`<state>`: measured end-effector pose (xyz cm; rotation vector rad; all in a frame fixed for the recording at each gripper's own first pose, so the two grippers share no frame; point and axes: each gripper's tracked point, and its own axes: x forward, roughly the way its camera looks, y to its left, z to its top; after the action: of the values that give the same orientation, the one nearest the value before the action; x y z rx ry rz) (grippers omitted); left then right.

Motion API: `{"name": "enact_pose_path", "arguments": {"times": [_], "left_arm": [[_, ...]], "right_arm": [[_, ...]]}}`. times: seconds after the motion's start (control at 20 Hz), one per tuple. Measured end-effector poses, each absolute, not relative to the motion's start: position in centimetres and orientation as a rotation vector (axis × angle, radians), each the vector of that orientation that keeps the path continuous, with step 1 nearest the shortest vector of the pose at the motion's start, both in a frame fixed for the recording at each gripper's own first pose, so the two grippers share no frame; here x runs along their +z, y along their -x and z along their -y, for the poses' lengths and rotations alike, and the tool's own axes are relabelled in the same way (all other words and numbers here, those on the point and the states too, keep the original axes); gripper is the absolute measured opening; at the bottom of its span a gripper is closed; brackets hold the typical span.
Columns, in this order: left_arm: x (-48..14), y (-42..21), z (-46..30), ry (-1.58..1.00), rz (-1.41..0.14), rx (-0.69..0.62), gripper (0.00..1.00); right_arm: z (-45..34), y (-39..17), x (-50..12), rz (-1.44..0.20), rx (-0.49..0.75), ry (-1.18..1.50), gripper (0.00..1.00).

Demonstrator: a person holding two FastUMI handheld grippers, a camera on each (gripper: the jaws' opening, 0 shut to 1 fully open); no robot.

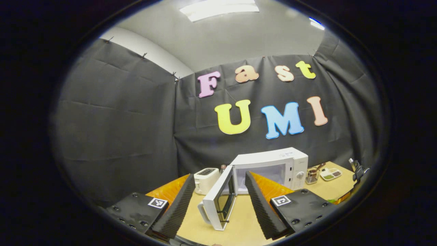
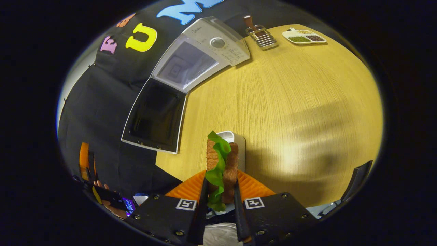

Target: Open the microwave oven with the left hand, put the food in, and close the microwave oven.

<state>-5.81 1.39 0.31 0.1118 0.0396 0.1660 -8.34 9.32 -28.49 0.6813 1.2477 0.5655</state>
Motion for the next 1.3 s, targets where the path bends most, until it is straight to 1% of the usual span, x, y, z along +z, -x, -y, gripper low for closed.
{"name": "enact_pose_path", "arguments": {"times": [0.35, 0.45, 0.5, 0.65, 0.9, 1.05, 1.15, 1.3], "left_arm": [[0.4, 3.1, -2.8, -0.051, -0.009, 0.145, 0.93], [0.5, 1.9, -3.6, -0.04, 0.003, 0.127, 0.95], [0.8, 1.2, -4.1, -0.036, 0.014, 0.12, 0.93], [1.3, -0.8, -6.1, -0.017, 0.029, 0.104, 0.96], [1.6, -4.5, -10.0, -0.029, 0.05, 0.088, 0.96], [1.4, -6.2, -12.4, -0.029, 0.051, 0.082, 0.93], [1.0, -7.2, -13.9, -0.022, 0.045, 0.08, 0.96], [0.2, -8.4, -16.6, -0.031, 0.031, 0.08, 0.96]], "right_arm": [[-10.4, 4.3, -24.0, -1.133, 0.542, -0.79, 0.36], [-11.4, 2.7, -23.0, -1.091, 0.537, -0.805, 0.36], [-12.0, 1.7, -22.6, -1.07, 0.532, -0.813, 0.36], [-14.0, -0.8, -21.3, -1.006, 0.5, -0.837, 0.36], [-18.0, -5.0, -20.2, -0.908, 0.438, -0.888, 0.36], [-20.4, -7.6, -20.2, -0.86, 0.398, -0.918, 0.36], [-21.9, -9.4, -20.6, -0.832, 0.37, -0.93, 0.36], [-24.0, -12.1, -21.0, -0.774, 0.344, -0.932, 0.36]]}}
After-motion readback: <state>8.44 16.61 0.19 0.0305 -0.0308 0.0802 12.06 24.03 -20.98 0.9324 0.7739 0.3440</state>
